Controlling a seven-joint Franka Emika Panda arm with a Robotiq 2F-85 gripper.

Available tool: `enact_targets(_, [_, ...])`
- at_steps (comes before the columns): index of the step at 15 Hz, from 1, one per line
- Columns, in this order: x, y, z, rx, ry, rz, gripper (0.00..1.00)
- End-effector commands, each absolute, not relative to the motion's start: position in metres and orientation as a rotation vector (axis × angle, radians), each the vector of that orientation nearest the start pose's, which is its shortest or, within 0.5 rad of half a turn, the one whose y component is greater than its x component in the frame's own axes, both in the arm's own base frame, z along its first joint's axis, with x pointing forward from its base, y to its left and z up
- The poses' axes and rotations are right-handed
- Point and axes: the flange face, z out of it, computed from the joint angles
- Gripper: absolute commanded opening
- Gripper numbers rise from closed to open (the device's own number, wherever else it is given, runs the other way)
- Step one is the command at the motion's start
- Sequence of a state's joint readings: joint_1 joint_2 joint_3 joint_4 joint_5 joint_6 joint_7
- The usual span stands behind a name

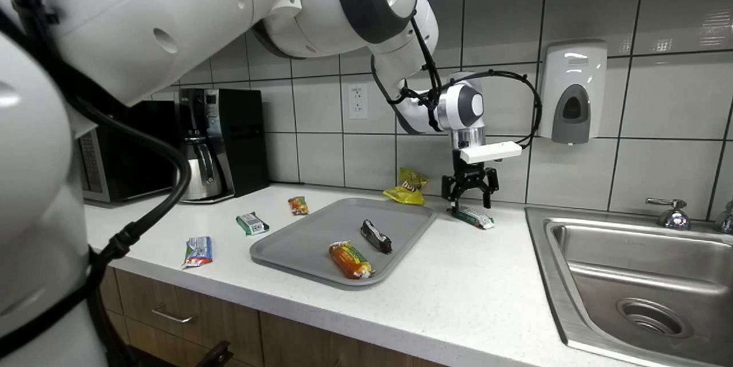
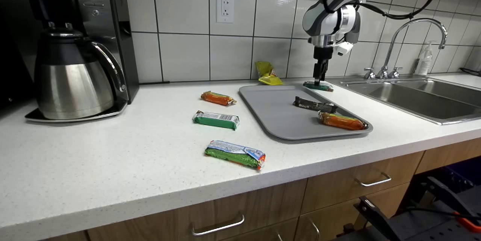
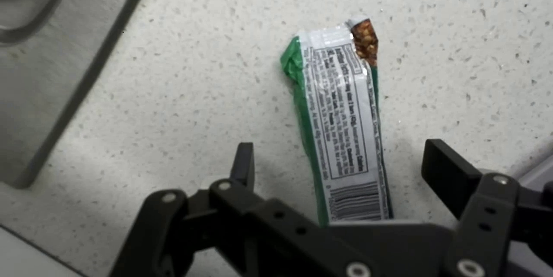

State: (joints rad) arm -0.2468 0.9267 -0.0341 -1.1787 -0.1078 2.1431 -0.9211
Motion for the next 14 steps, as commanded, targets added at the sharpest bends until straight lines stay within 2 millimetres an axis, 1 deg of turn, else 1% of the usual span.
enact_targets(1, [0.7418,-0.2182,0.2353,-3.016,-1.173,0.066,1.00])
enact_targets(4, [0.7403,-0.2194,0.2331,-3.002,-1.182,0.085,1.00])
enact_targets(6, [0.7397,-0.2195,0.2315,-2.992,-1.188,0.096,0.76])
enact_targets(7, [0.7398,-0.2196,0.2308,-2.991,-1.189,0.097,0.66])
enact_targets(13, [0.7405,-0.2211,0.2309,-2.995,-1.188,0.100,0.19])
enact_targets(14, [0.7407,-0.2216,0.2325,-2.997,-1.187,0.098,0.16])
